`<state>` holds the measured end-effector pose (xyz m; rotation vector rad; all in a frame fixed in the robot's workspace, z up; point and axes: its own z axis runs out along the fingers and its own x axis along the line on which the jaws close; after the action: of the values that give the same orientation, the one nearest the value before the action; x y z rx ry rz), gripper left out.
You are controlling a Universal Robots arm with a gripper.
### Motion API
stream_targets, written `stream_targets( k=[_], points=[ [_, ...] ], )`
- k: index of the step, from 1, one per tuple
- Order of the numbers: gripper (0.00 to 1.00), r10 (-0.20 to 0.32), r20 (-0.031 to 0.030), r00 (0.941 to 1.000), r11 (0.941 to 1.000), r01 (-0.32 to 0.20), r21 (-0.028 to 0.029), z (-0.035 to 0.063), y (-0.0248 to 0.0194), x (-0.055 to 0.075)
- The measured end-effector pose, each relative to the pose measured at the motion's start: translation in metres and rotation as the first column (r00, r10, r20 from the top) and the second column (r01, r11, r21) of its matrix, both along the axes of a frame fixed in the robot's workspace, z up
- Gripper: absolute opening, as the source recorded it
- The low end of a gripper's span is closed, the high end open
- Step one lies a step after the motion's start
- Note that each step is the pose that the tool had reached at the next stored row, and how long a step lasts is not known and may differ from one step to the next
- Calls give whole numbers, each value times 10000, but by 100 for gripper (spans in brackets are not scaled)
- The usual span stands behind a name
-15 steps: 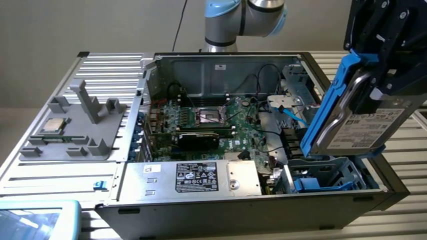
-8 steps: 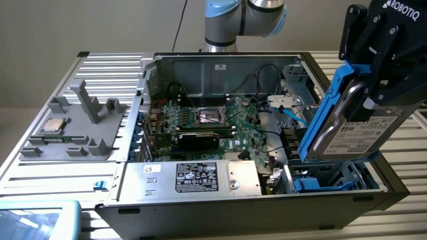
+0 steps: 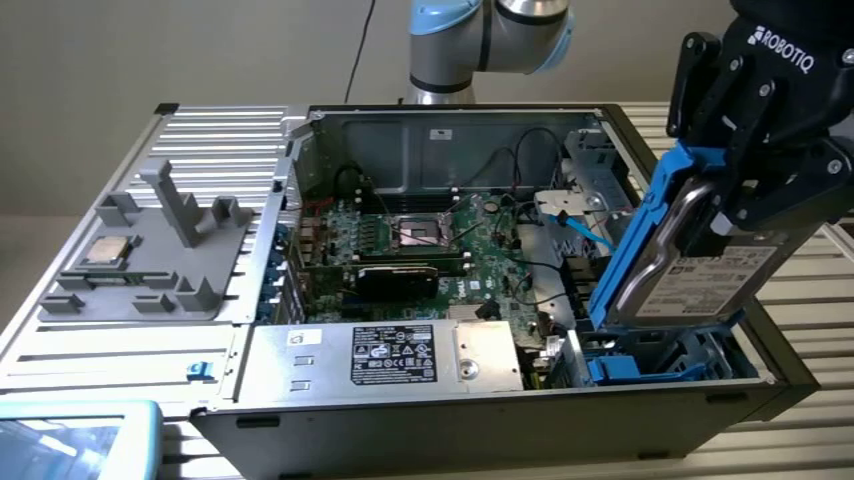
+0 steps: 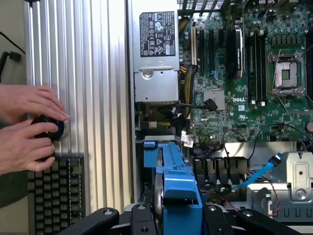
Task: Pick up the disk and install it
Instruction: 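Insert the disk into the insertion slot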
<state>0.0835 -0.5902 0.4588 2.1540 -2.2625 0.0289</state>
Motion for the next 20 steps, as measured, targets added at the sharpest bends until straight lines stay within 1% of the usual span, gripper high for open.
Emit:
stream_targets(
  k=[2, 5, 7, 9, 10, 12, 15, 17, 20],
  points=[
    [37, 1, -22, 10000, 10000, -1, 50, -25, -3, 5],
    [37, 1, -24, 10000, 10000, -1, 89, -64, -3, 21],
    [37, 0, -24, 10000, 9999, 1, 148, -95, -3, 21],
    [37, 1, -24, 10000, 9998, 0, 222, -118, -4, 22],
    [37, 1, -24, 10000, 9997, 0, 245, -128, -4, 22],
    [37, 1, -24, 10000, 9997, 0, 262, -141, -6, 24],
    [37, 1, -24, 10000, 9997, -1, 264, -157, -31, 27],
    [37, 2, -24, 10000, 9996, -1, 268, -171, -35, 31],
    [37, 1, -24, 10000, 9996, 0, 281, -185, -54, 36]
  ],
)
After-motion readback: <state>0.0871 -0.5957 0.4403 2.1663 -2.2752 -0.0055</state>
